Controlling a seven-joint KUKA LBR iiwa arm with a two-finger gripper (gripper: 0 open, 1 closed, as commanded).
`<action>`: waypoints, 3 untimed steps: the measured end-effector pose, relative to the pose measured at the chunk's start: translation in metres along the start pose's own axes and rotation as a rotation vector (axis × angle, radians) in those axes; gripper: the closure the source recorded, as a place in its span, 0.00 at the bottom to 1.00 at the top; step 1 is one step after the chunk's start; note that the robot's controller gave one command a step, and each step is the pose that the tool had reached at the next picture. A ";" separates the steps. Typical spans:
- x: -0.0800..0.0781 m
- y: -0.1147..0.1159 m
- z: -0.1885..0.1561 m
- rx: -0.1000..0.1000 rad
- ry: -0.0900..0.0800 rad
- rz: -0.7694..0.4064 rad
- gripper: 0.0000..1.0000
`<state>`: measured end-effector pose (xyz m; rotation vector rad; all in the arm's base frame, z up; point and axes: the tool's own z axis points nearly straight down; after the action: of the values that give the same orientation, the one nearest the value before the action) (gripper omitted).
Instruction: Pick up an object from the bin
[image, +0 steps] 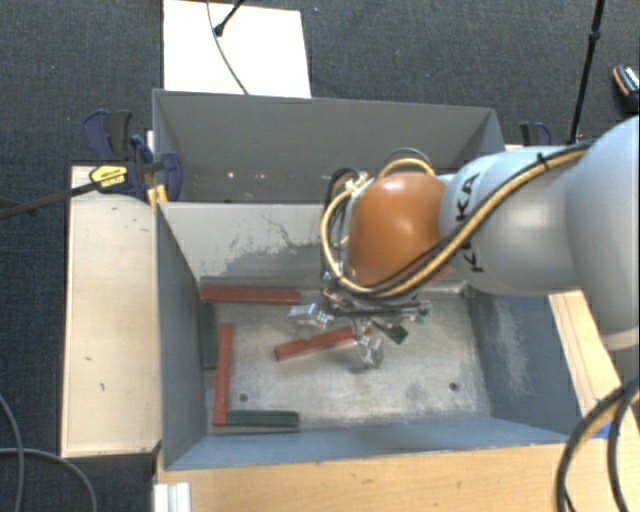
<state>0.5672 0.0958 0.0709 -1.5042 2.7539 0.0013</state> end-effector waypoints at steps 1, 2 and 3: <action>-0.001 0.000 -0.001 0.001 -0.001 0.000 1.00; 0.000 0.000 0.000 -0.001 0.001 0.001 0.00; 0.000 0.000 0.000 -0.001 0.001 0.002 1.00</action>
Offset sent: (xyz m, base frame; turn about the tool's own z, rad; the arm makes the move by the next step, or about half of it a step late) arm 0.0000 0.0000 0.0000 0.0000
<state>0.5671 0.0957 0.0708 -1.5026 2.7559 0.0019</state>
